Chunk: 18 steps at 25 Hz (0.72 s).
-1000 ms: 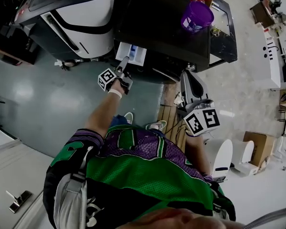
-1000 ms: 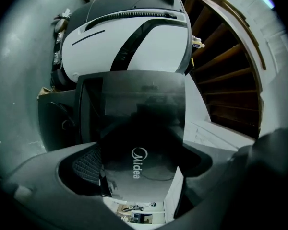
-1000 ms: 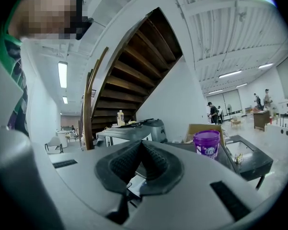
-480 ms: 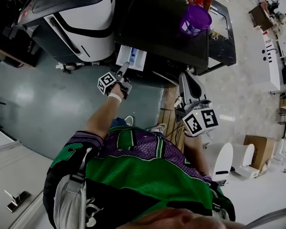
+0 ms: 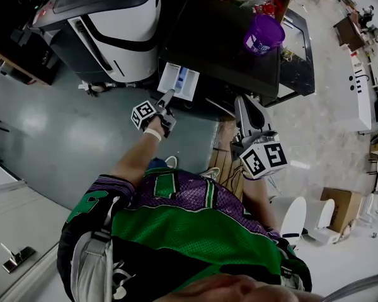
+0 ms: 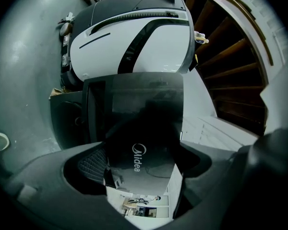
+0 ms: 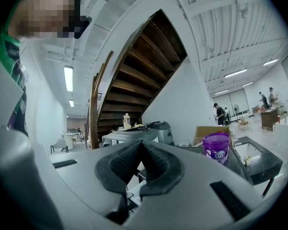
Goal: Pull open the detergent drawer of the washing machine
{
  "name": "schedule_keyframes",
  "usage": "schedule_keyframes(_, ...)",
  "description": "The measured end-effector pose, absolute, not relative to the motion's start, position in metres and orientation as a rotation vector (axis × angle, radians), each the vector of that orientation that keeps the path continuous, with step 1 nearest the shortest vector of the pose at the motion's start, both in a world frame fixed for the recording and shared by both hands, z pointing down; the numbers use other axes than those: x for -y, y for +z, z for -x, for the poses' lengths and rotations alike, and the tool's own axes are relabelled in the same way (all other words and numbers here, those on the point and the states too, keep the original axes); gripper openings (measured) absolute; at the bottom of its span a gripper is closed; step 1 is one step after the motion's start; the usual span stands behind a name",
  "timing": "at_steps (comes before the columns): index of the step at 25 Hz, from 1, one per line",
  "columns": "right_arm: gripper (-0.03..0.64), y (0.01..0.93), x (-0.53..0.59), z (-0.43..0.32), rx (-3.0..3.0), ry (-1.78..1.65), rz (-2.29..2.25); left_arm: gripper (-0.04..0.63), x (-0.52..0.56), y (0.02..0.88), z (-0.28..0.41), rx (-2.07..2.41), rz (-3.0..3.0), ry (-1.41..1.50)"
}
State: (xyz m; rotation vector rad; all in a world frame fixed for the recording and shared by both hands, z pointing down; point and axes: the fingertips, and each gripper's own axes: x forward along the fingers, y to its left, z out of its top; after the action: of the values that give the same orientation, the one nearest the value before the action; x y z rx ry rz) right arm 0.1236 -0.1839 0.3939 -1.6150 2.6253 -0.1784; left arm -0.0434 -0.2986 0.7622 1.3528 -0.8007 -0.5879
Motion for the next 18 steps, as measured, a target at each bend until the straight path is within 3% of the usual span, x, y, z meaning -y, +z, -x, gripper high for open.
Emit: schedule_keyframes(18,0.002,0.3900,0.1812,-0.1285,-2.641,-0.179,1.581,0.439,0.3048,0.7660,0.0357,0.884,-1.306,-0.497)
